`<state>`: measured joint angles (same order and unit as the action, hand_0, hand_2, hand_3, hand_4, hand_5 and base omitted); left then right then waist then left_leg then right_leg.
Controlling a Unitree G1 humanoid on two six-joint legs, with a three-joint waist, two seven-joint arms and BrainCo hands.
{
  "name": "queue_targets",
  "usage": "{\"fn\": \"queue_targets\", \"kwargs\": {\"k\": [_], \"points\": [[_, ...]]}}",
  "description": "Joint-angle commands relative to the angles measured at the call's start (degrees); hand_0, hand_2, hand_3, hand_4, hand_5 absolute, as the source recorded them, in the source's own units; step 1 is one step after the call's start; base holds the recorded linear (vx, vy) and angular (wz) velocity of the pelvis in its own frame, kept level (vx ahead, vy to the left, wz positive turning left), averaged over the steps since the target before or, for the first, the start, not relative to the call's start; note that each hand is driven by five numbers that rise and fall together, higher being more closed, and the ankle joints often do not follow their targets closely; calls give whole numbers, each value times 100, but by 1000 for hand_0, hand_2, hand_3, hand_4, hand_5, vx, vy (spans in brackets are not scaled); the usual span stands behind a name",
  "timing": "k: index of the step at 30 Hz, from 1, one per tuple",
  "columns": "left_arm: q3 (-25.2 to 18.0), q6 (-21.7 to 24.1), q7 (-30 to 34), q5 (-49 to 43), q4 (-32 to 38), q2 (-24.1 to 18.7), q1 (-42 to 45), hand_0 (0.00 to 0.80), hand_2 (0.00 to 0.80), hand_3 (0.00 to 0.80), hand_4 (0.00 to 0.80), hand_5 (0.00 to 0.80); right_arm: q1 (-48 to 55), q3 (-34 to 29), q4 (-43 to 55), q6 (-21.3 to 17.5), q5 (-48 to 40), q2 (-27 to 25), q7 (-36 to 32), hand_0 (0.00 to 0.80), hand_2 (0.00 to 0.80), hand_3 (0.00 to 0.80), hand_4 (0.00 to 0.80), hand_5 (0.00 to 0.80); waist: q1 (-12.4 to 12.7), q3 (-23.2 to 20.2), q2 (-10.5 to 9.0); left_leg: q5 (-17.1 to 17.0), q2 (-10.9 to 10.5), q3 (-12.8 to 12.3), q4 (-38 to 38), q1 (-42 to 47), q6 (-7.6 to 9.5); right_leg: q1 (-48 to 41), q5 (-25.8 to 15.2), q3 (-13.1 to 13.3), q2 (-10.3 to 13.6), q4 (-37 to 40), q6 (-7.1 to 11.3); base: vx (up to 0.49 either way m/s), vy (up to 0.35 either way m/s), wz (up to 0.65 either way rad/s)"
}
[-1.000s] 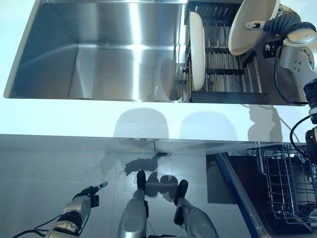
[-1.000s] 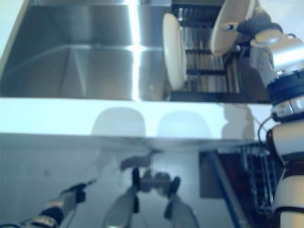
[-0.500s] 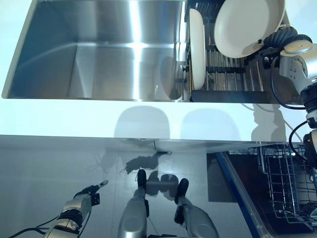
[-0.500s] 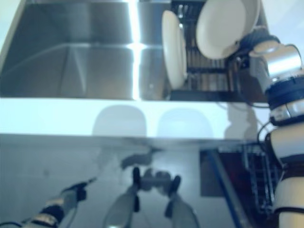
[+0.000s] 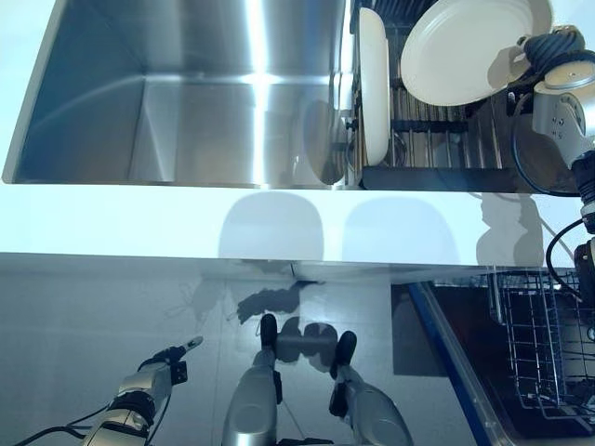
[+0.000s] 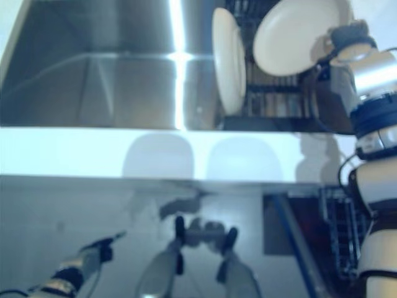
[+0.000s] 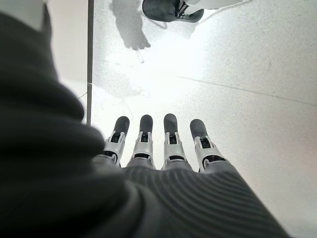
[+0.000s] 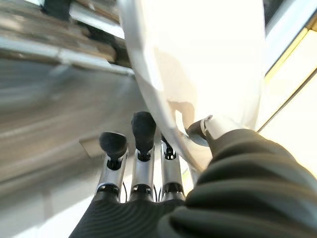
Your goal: Take plates into dishwasher
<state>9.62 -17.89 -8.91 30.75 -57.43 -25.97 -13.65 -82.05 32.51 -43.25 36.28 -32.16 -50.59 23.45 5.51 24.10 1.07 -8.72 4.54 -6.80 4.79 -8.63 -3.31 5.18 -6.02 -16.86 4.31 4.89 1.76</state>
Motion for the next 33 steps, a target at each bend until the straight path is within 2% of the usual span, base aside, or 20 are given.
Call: {"fn": "queue_targets", "kwargs": {"k": [1, 4, 8, 14, 23, 29, 33], "points": [[153, 170, 7, -31, -202, -197, 163, 0, 0, 0, 0, 0, -978, 659, -42, -379, 169, -435, 344, 800, 800, 800, 800, 800, -23, -384, -221, 227, 80, -51, 21, 151, -342, -16, -60, 105, 436, 11, 591, 0, 0, 0], [131, 199, -18, -92, -163, -168, 278, 0, 0, 0, 0, 0, -961, 643, -26, -508, 272, -487, 427, 800, 800, 800, 800, 800, -24, -555, -251, 253, 92, -58, 21, 268, -352, -137, -29, 105, 445, 11, 594, 14, -9, 0], [129, 251, -11, -198, -197, -179, 400, 0, 0, 0, 0, 0, -1051, 705, 8, -497, 488, -591, 249, 800, 800, 800, 800, 800, -21, -825, -315, 305, 113, -86, 21, 442, -358, -321, 25, 98, 454, 11, 606, 36, -37, 0], [96, 390, 36, -452, -231, -175, 610, 0, 0, 0, 0, 0, -1163, 946, 153, -492, 1172, -807, -233, 800, 800, 800, 800, 800, -37, -1238, -420, 398, 137, -124, 21, 714, -355, -589, 120, 112, 456, 11, 613, 48, -32, -1], [178, 626, 302, -1020, -458, -223, 819, 0, 0, 0, 0, 0, -1597, 1670, -90, -542, 2040, -1249, -1027, 800, 800, 800, 800, 800, -138, -1922, -570, 580, 205, -262, 21, 1190, -327, -944, 228, 216, 431, 11, 627, 74, -49, -9], [219, 707, 369, -1195, -463, -214, 869, 0, 0, 0, 0, 0, -1611, 1737, -129, -554, 2379, -1470, -1320, 800, 800, 800, 800, 800, -253, -2092, -587, 638, 267, -375, 21, 1381, -340, -1026, 260, 354, 381, 11, 635, 22, -57, -21], [283, 822, 438, -1337, -413, -191, 901, 0, 0, 0, 0, 0, -1649, 1989, -194, -838, 2902, -1787, -1804, 800, 800, 800, 800, 800, -376, -2197, -600, 636, 318, -465, 21, 1480, -357, -1045, 242, 437, 349, 11, 639, -9, -55, -18]]}}
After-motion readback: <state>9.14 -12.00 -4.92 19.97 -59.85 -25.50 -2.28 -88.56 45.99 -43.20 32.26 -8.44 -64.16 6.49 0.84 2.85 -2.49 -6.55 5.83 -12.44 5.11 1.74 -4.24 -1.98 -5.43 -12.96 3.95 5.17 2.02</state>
